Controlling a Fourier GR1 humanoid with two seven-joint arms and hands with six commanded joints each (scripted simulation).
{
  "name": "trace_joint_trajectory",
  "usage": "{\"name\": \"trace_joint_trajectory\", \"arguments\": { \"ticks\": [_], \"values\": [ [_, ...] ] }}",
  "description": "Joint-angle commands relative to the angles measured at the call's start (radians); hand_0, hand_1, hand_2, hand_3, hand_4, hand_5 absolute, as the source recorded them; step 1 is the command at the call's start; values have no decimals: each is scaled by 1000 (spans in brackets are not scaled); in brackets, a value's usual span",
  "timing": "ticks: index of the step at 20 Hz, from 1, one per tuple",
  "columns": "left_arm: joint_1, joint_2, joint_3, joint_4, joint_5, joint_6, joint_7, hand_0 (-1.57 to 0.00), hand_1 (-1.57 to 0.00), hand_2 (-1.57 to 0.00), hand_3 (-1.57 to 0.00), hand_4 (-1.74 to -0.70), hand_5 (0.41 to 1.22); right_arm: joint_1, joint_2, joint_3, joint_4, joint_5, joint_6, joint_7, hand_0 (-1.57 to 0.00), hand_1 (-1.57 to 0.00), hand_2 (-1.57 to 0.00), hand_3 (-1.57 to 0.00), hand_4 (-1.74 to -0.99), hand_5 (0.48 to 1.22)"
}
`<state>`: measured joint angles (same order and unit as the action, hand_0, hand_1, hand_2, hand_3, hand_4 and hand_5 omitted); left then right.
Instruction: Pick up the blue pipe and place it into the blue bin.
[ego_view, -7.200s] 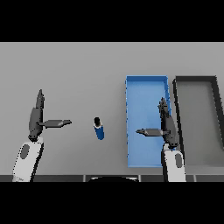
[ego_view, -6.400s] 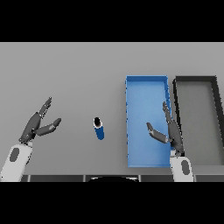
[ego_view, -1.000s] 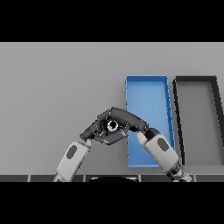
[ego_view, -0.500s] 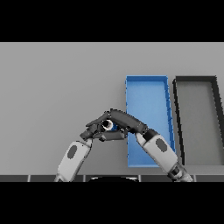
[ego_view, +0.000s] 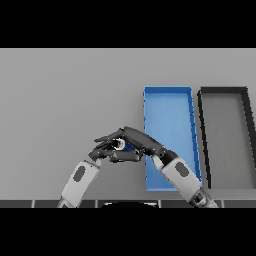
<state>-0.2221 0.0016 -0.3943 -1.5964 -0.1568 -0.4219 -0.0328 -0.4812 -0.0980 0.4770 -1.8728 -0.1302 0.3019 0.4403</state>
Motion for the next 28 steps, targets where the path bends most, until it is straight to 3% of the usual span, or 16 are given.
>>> {"name": "trace_joint_trajectory", "arguments": {
  "ticks": [1, 5, 9, 10, 11, 16, 21, 23, 25, 28],
  "values": [
    [7, 6, 5, -1, 1, -4, 0, -383, -351, -338, -305, -1085, 1029, -7, 3, -1, -3, 16, -4, 14, -1567, -1567, -1567, -1563, -1739, 1214],
    [5, -8, 20, 10, 12, 18, 70, -156, -143, -138, -124, -980, 704, -11, 10, -28, 15, 47, 11, -6, -1569, -1569, -1569, -1568, -1740, 1218],
    [20, -18, 10, -4, 10, 33, 106, -63, -58, -56, -50, -955, 538, 4, 45, -42, 19, 28, 22, 1, -1570, -1570, -1570, -1570, -1741, 1220],
    [13, -2, 24, 5, 13, 28, 101, -50, -46, -45, -40, -947, 513, 14, 49, -44, 7, 29, 21, -27, -1570, -1570, -1570, -1570, -1741, 1220],
    [15, -11, 15, 10, 2, 36, 105, -40, -37, -35, -32, -938, 495, 12, 58, -55, -1, -7, 26, -17, -1571, -1571, -1571, -1570, -1741, 1220],
    [14, -4, 16, 26, 5, 28, 114, -12, -11, -11, -10, -909, 464, -105, 108, -169, -39, -179, -35, 155, -1571, -1571, -1571, -1571, -1741, 1221],
    [10, -13, 10, 16, 12, 24, 143, -3, -3, -3, -3, -906, 437, -357, 0, -300, 16, -390, -115, 156, -1571, -1571, -1571, -1571, -1741, 1221],
    [12, -12, 12, 30, 3, 29, 150, -2, -2, -2, -1, -905, 433, -441, -45, -376, 41, -366, -176, 135, -1571, -1571, -1571, -1571, -1741, 1221],
    [22, -4, 9, 19, 2, 25, 143, -1, -1, -1, 0, -898, 430, -505, -103, -431, 76, -321, -219, 150, -1571, -1571, -1571, -1571, -1741, 1221],
    [10, -3, 16, 14, 9, 22, 154, 0, 0, 0, 0, -890, 421, -510, -163, -516, 169, -295, -219, 165, -1571, -1571, -1571, -1571, -1741, 1221]
  ]
}}
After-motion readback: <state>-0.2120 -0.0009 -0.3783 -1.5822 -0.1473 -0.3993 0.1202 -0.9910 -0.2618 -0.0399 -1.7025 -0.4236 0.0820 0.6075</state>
